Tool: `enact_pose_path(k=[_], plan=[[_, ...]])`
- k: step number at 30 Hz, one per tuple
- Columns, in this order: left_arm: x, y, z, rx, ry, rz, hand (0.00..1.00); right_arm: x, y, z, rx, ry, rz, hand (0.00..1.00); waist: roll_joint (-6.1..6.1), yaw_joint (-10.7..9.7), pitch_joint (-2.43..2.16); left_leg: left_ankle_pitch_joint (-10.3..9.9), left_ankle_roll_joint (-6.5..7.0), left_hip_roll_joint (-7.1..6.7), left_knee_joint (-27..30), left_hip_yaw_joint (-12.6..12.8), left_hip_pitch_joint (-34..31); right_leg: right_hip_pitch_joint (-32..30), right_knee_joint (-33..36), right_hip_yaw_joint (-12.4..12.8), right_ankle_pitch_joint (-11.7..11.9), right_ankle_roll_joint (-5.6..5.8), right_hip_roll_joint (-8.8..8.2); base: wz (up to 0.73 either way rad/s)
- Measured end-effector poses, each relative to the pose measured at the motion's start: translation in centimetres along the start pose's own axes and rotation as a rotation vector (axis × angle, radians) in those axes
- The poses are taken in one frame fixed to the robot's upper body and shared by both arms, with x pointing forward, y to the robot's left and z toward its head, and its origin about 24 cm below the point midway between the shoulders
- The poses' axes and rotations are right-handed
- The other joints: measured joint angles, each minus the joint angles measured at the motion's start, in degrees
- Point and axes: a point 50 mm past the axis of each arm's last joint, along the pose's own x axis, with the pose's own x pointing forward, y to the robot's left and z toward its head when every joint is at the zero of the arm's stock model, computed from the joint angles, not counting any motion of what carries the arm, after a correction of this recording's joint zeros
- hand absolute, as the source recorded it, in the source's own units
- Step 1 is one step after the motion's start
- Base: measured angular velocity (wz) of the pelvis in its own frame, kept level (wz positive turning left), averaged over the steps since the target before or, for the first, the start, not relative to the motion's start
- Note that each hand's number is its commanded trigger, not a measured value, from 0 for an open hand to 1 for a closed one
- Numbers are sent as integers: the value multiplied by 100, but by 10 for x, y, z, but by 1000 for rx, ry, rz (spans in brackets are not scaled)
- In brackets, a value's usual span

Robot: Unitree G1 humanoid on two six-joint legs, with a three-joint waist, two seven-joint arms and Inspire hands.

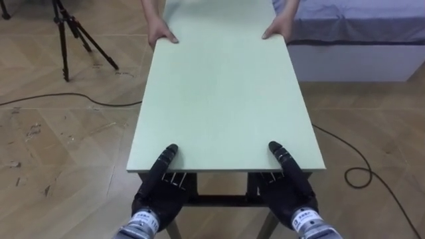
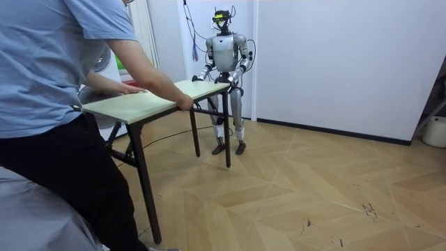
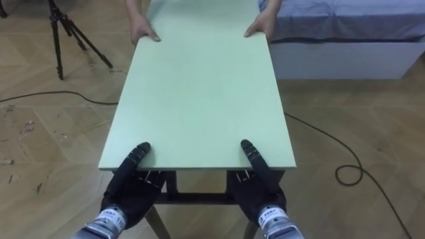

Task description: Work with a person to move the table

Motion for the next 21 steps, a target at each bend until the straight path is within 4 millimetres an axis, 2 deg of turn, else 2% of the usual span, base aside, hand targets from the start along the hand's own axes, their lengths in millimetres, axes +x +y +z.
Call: enact_pose_path(k=[6,12,16,21], plan=[[-1,-7,5,43,-24,-63,100,-2,6,0,4,-6,42,100,-31,18,-22,0,0,-5,1,2,-47,-54,6,17,0,0,2,-1],[-3,-9,4,66,-27,-100,100,-12,6,-2,24,-23,65,100,-33,142,-38,0,0,8,6,-2,-90,-88,11,4,5,-7,3,0],[-6,-12,4,74,-34,-116,100,-12,7,-3,35,-27,71,100,-30,126,-51,0,0,6,17,16,-154,-147,15,16,7,-5,-4,0],[-14,-7,2,69,-42,-114,100,-16,3,-5,27,-25,85,100,-32,113,-78,0,0,22,19,11,-181,-172,17,12,7,-5,4,0]])
